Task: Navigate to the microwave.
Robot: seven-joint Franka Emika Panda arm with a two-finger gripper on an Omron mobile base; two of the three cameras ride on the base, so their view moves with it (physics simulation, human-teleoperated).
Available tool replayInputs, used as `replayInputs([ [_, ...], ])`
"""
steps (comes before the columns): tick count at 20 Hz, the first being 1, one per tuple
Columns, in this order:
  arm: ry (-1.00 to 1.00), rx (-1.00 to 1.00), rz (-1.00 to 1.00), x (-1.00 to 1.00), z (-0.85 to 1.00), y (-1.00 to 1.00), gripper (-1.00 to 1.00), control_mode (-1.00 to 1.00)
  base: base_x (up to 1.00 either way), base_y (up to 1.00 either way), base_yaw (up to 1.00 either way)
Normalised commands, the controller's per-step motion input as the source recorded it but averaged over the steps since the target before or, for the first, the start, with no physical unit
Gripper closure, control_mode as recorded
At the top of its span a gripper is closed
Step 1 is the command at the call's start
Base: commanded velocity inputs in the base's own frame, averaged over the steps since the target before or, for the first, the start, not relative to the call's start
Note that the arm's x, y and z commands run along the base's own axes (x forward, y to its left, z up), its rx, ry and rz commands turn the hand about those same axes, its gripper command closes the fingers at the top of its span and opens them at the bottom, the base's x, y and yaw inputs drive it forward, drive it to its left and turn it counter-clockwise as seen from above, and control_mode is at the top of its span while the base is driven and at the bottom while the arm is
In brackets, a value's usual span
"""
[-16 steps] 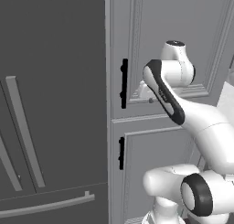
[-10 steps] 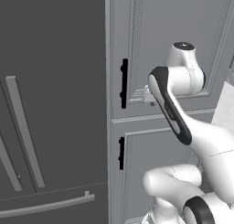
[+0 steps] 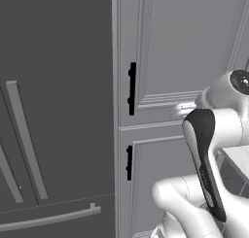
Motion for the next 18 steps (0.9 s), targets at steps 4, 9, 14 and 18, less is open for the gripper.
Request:
replayInputs([
  [4, -0.24, 0.26, 0.00, -0.63, 0.70, -0.07, -1.00, -1.00, 0.00, 0.00, 0.00],
  [9, 0.00, 0.00, 0.00, 0.00, 0.00, 0.00, -1.00, 1.00, -0.09, 0.83, -0.06],
  [14, 0.00, 0.00, 0.00, 0.00, 0.00, 0.00, -1.00, 1.00, 0.00, 1.00, -0.13],
  [18, 0.00, 0.00, 0.00, 0.00, 0.00, 0.00, -1.00, 1.00, -0.43, 0.74, -0.47],
])
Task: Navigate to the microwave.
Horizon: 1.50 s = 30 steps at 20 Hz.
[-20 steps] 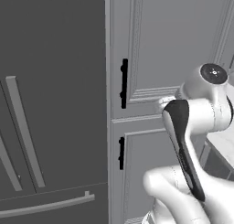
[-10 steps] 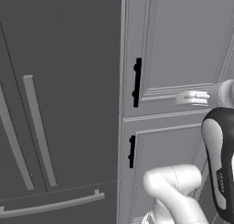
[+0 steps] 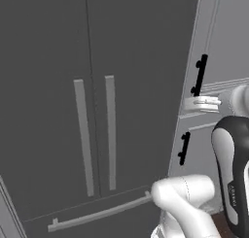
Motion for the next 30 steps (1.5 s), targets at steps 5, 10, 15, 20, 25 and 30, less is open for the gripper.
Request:
replayInputs([
  [5, 0.00, 0.00, 0.00, 0.00, 0.00, 0.00, -1.00, 1.00, -0.32, 0.15, -0.91],
  [10, 0.00, 0.00, 0.00, 0.00, 0.00, 0.00, -1.00, 1.00, -0.25, -0.04, -0.87],
  [15, 0.00, 0.00, 0.00, 0.00, 0.00, 0.00, -1.00, 1.00, -0.12, -0.13, -0.90],
  [20, 0.00, 0.00, 0.00, 0.00, 0.00, 0.00, -1.00, 1.00, 0.00, -0.85, -0.78],
  [25, 0.00, 0.00, 0.00, 0.00, 0.00, 0.00, -1.00, 1.00, 0.00, -0.98, -0.75],
  [30, 0.00, 0.00, 0.00, 0.00, 0.00, 0.00, -1.00, 1.00, 0.02, -0.19, -0.91],
])
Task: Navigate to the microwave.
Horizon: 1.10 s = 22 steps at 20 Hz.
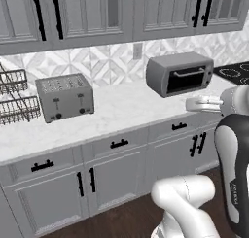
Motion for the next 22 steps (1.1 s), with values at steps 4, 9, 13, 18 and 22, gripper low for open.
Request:
replayInputs([
  [4, 0.00, 0.00, 0.00, 0.00, 0.00, 0.00, -1.00, 1.00, 0.14, 0.27, -0.94],
  [9, 0.00, 0.00, 0.00, 0.00, 0.00, 0.00, -1.00, 1.00, 0.22, 0.33, -0.91],
  [13, 0.00, 0.00, 0.00, 0.00, 0.00, 0.00, -1.00, 1.00, 0.36, 0.40, -0.87],
  [18, 0.00, 0.00, 0.00, 0.00, 0.00, 0.00, -1.00, 1.00, 0.56, 0.39, -0.79],
  [22, 0.00, 0.00, 0.00, 0.00, 0.00, 0.00, -1.00, 1.00, 0.76, 0.01, -0.66],
])
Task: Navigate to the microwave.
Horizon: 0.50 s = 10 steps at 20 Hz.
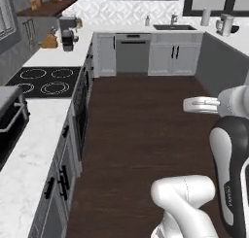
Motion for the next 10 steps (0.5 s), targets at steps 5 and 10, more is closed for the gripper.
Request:
replayInputs([
  [5, 0.00, 0.00, 0.00, 0.00, 0.00, 0.00, -1.00, 1.00, 0.27, -0.55, -0.72],
  [10, 0.00, 0.00, 0.00, 0.00, 0.00, 0.00, -1.00, 1.00, 0.44, -0.48, -0.69],
])
